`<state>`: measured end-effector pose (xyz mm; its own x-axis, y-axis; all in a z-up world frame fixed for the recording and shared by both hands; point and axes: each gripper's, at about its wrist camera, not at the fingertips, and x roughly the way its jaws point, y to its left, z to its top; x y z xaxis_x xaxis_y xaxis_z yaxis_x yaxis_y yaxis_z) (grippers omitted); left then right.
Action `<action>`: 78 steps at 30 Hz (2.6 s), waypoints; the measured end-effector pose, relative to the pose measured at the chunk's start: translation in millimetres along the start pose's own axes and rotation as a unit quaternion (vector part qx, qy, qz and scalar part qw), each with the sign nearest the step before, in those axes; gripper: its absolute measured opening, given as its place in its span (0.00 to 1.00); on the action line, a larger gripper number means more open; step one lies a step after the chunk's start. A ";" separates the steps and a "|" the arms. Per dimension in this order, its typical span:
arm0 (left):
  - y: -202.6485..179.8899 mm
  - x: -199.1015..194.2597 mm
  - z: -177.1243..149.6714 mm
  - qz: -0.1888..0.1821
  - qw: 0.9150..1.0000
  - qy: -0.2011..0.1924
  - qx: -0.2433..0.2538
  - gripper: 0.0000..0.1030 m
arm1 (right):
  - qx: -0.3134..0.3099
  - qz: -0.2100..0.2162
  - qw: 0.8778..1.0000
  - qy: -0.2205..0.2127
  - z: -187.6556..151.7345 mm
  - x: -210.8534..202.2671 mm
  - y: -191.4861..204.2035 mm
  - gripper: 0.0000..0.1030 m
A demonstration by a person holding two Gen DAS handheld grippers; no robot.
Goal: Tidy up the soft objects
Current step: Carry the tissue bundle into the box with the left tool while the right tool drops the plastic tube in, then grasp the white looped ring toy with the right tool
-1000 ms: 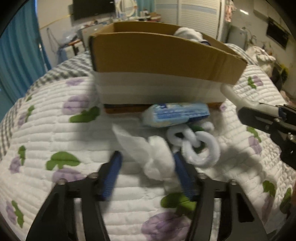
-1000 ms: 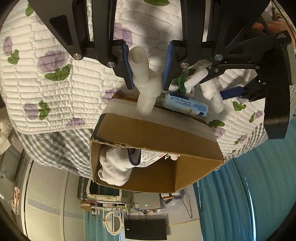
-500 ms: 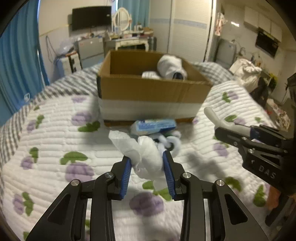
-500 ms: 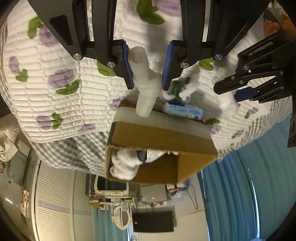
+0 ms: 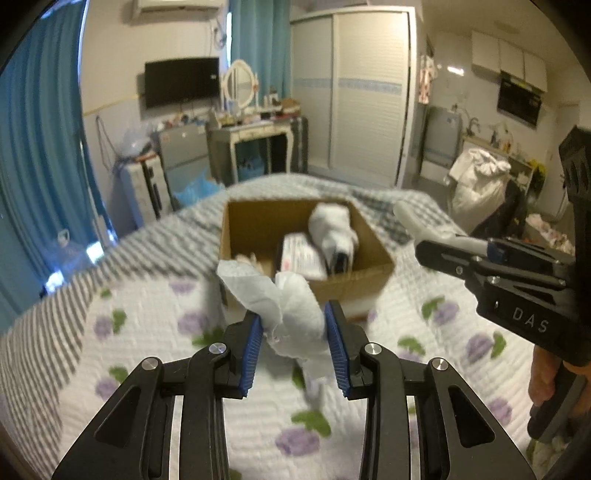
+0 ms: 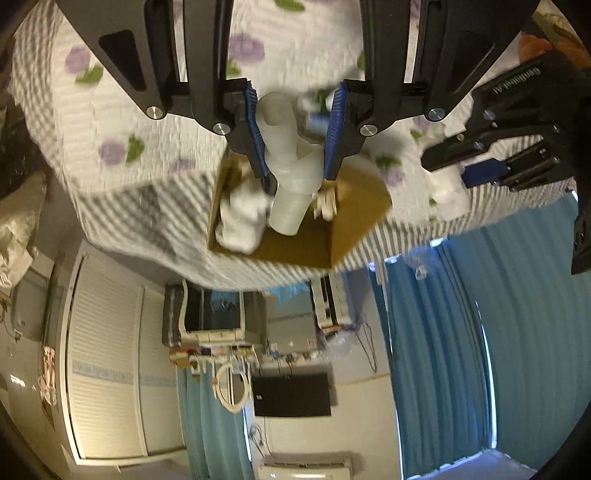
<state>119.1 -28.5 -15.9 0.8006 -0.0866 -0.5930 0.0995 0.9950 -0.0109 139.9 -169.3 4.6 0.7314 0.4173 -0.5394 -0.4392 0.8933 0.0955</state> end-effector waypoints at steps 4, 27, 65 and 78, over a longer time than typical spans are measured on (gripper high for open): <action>3.6 16.1 33.4 0.006 1.000 -0.014 0.008 0.32 | -0.001 0.006 1.000 -0.019 36.2 18.4 -4.8 0.29; 15.5 169.7 53.7 0.016 0.999 0.014 0.036 0.48 | 0.028 0.016 0.999 0.039 65.0 200.6 -57.7 0.47; 60.8 5.0 -49.3 0.081 0.995 -0.012 -0.057 0.83 | -0.003 -0.008 0.996 0.087 -57.3 65.2 18.1 0.96; 75.4 66.5 -104.5 0.075 0.993 0.069 -0.062 0.83 | 0.004 0.022 0.982 0.189 -109.7 172.7 26.8 0.60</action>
<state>118.1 46.0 -140.3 0.7119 0.0632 -0.6994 -0.0953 0.9954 -0.0070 197.2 -91.7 -177.7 0.4647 0.3651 -0.8067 -0.4614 0.8774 0.1314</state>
